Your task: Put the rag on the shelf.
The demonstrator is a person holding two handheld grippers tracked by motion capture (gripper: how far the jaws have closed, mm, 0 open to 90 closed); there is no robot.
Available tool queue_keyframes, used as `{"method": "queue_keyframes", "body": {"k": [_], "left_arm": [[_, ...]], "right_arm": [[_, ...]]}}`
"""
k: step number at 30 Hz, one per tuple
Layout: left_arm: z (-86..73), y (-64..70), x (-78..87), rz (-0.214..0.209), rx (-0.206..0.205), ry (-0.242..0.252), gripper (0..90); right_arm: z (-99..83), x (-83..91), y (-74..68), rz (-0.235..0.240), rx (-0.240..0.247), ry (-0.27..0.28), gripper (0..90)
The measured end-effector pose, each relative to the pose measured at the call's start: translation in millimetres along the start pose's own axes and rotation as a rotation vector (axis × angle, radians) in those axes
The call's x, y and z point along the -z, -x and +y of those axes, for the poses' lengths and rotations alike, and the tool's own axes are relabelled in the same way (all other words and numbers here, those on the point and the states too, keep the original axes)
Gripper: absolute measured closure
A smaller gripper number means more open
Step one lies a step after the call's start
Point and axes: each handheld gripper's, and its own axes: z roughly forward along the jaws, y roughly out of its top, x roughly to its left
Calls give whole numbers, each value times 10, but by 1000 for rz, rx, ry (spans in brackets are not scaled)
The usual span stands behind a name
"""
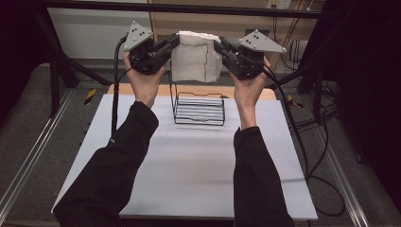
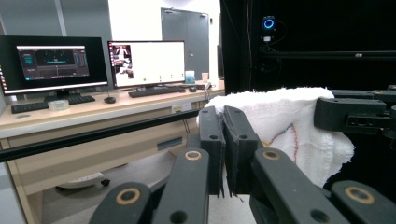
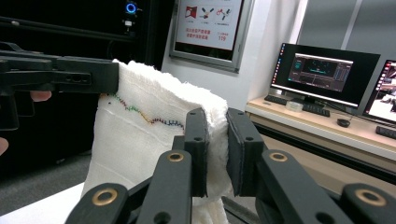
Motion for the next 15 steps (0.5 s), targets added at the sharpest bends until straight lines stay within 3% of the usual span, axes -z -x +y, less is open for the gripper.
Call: {"method": "queue_keyframes", "body": {"k": [3,7,15], "left_arm": [[4,-26,-32,2,-3,-1,869],[8,-75,-91,7,24,0,869],[45,-114,-191,27,4,-12,869]], "right_arm": [[9,-38,31,-2,-6,4,796],[9,-90,58,-3,-9,2,795],[34,-179,124,-11,-20,-1,795]]}}
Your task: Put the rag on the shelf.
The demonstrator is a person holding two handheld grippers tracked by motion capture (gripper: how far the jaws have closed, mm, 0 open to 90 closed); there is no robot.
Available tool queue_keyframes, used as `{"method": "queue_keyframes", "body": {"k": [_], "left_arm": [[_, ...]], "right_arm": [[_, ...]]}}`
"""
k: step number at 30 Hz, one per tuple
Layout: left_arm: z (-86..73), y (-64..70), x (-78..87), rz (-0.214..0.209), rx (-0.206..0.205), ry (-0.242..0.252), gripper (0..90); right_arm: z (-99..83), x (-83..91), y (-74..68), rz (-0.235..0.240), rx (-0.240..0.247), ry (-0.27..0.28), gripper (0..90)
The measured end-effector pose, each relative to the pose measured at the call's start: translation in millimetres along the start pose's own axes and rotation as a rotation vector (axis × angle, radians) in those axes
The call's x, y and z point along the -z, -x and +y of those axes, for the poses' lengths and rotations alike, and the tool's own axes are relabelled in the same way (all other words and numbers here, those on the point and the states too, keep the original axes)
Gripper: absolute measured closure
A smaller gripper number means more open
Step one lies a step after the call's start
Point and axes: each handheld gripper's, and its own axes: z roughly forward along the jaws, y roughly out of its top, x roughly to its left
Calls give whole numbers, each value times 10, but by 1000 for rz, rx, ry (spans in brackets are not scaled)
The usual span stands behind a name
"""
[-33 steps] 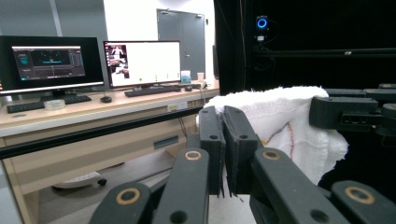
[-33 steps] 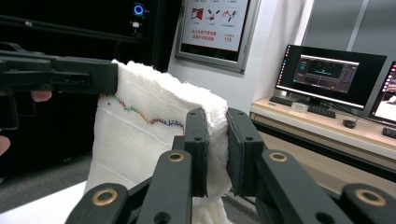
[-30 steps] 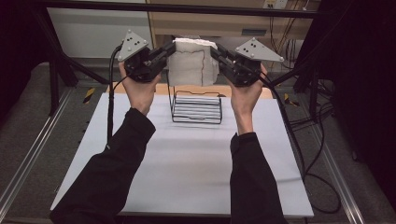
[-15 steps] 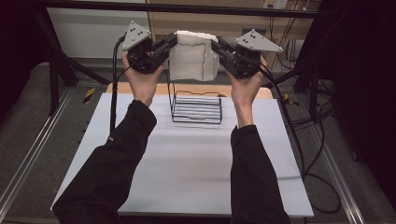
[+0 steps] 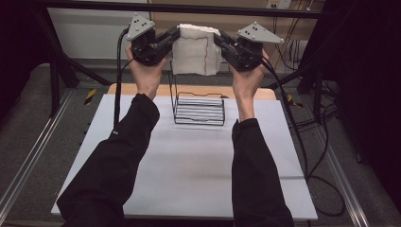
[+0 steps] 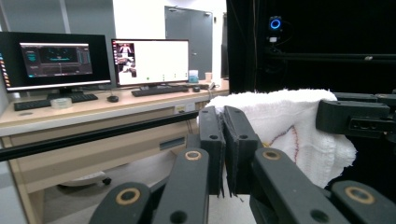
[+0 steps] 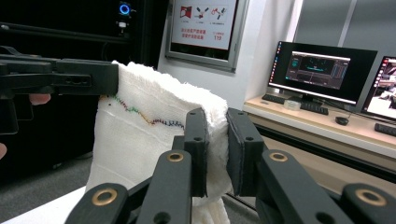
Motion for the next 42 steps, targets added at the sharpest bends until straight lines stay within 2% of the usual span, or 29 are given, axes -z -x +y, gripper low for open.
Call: {"method": "queue_keyframes", "body": {"k": [5,9,11,18,22,25,29,38,42], "left_arm": [[7,-58,-87,7,26,-18,868],[18,-86,-134,13,13,-27,868],[17,-106,-164,15,28,-30,868],[-38,-148,-258,21,24,-44,868],[-93,-183,-314,21,33,-57,868],[-115,-193,-350,23,38,-66,869],[-153,-201,-360,21,26,-79,868],[-281,-214,-338,6,31,-103,868],[-315,-221,-300,0,33,-95,868]], "right_arm": [[-23,-70,27,-6,-1,-18,795],[-22,-123,54,-11,-5,-22,795],[-17,-149,64,-15,-9,-25,795],[-53,-235,120,-23,-18,-44,794],[-82,-274,141,-25,-10,-55,794],[-114,-315,162,-28,-22,-62,793],[-150,-340,176,-27,-29,-73,793],[-246,-345,168,-22,-21,-102,791],[-270,-347,150,-18,-18,-105,791]]}}
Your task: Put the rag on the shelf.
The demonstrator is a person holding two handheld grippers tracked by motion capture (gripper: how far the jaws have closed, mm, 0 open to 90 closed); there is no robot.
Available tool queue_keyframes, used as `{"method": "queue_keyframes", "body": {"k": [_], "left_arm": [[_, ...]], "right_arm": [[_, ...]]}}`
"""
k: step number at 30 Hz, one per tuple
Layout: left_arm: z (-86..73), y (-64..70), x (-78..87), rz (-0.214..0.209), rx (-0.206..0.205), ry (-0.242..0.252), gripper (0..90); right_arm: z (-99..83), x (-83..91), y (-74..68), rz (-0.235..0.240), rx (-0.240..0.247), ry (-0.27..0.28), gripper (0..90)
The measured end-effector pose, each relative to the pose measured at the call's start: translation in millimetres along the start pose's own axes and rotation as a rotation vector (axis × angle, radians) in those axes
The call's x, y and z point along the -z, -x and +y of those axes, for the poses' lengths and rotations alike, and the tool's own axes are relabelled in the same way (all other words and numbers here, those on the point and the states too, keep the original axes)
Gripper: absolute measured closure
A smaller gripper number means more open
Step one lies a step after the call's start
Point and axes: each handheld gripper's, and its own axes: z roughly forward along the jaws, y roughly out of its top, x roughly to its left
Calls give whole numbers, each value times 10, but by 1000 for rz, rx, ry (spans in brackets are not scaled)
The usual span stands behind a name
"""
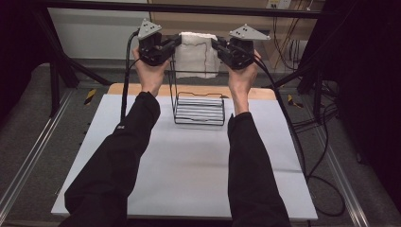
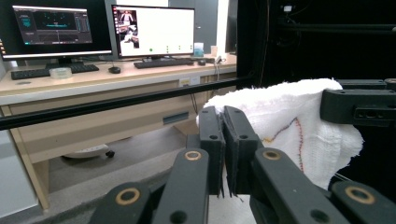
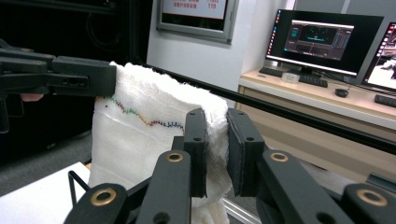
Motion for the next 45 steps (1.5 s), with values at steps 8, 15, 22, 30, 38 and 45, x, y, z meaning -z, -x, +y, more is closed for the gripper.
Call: {"method": "queue_keyframes", "body": {"k": [8,15,22,30,38,45], "left_arm": [[-114,19,55,-21,-9,-12,867],[-159,72,99,-37,-20,-15,867],[-213,89,165,-43,-34,-21,867],[-267,82,206,-48,-38,-34,867],[-320,92,277,-72,-40,-37,866],[-369,106,305,-70,-48,-55,866]], "right_arm": [[-91,44,-32,14,-5,-12,790],[-144,135,-52,22,0,-10,789],[-191,191,-94,28,7,-14,787],[-243,186,-121,39,5,-24,786],[-254,231,-155,53,15,-29,779],[-294,252,-185,63,33,-51,777]]}}
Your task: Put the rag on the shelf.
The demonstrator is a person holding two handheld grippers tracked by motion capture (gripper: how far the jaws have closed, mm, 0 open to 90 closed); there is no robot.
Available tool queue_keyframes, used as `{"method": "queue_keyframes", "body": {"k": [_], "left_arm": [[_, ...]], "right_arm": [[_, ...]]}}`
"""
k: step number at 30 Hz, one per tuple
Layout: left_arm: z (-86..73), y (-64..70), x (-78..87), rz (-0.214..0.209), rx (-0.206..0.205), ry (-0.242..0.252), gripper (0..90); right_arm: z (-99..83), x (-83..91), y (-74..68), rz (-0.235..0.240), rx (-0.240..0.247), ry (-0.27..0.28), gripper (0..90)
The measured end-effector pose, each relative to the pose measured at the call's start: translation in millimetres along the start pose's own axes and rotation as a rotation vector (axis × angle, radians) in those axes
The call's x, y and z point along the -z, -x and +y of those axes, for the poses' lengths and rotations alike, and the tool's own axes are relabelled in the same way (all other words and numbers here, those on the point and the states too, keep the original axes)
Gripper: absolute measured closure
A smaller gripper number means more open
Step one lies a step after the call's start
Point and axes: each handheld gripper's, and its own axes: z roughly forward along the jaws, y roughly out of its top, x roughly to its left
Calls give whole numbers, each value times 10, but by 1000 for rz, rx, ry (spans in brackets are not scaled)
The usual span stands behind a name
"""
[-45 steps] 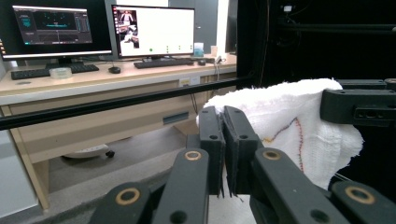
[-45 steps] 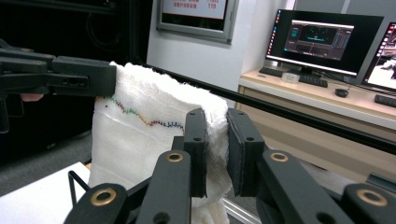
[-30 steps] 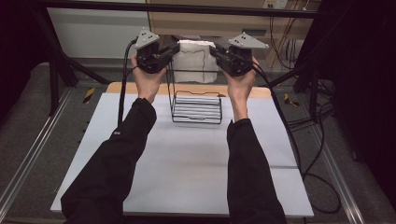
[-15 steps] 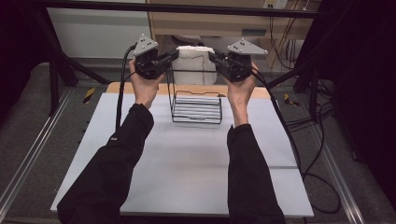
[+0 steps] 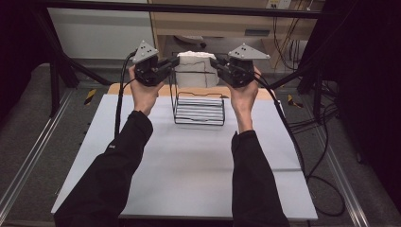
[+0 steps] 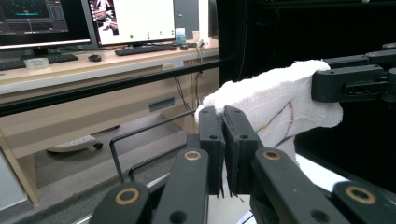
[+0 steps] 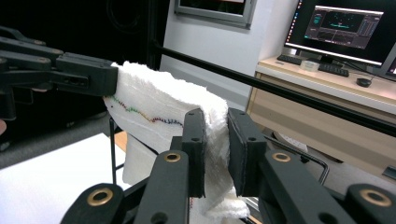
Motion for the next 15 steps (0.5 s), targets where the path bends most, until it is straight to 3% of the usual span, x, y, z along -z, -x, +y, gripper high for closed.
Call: {"method": "queue_keyframes", "body": {"k": [9,15], "left_arm": [[-38,2,7,-16,-8,-15,866],[-68,21,16,-22,-8,-22,866]], "right_arm": [[-19,1,6,5,27,-16,772],[-82,15,6,15,17,-15,770]]}}
